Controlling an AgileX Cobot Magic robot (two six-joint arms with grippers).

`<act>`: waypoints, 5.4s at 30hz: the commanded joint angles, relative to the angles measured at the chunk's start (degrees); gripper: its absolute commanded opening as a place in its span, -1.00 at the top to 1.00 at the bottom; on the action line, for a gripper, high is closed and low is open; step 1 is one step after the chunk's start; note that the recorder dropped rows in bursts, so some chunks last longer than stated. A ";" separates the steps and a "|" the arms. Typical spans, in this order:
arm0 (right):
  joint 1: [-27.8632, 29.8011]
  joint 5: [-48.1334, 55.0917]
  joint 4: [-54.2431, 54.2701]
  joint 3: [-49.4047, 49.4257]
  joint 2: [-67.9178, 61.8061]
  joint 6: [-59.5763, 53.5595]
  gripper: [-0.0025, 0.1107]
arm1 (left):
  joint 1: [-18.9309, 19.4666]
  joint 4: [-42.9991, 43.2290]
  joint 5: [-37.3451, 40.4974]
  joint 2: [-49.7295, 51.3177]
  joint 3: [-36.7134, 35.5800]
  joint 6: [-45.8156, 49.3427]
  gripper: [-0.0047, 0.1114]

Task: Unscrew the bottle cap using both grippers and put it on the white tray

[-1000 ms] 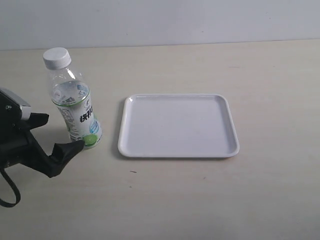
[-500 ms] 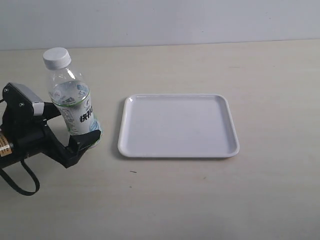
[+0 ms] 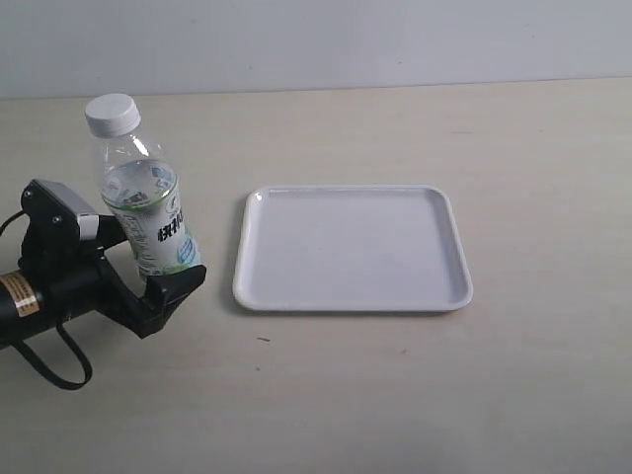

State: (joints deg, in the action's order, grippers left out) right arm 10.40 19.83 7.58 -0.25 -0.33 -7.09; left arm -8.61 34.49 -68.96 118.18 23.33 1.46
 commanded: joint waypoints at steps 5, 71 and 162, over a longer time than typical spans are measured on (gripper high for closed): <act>0.26 -0.44 -0.06 0.25 0.33 -0.29 0.96 | 0.07 -0.06 -1.00 0.37 2.21 -0.16 -0.89; 0.26 -30.00 14.63 -0.21 0.33 20.59 0.96 | 0.07 10.27 -1.00 -1.98 4.16 11.65 0.92; -51.76 44.04 0.29 -110.60 -114.34 2.69 -0.04 | 0.07 10.17 7.63 -6.30 4.16 11.66 0.92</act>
State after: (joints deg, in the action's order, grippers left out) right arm -41.27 63.95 8.21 -110.50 -114.87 -4.20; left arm -8.61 44.79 -60.69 112.64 27.40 13.05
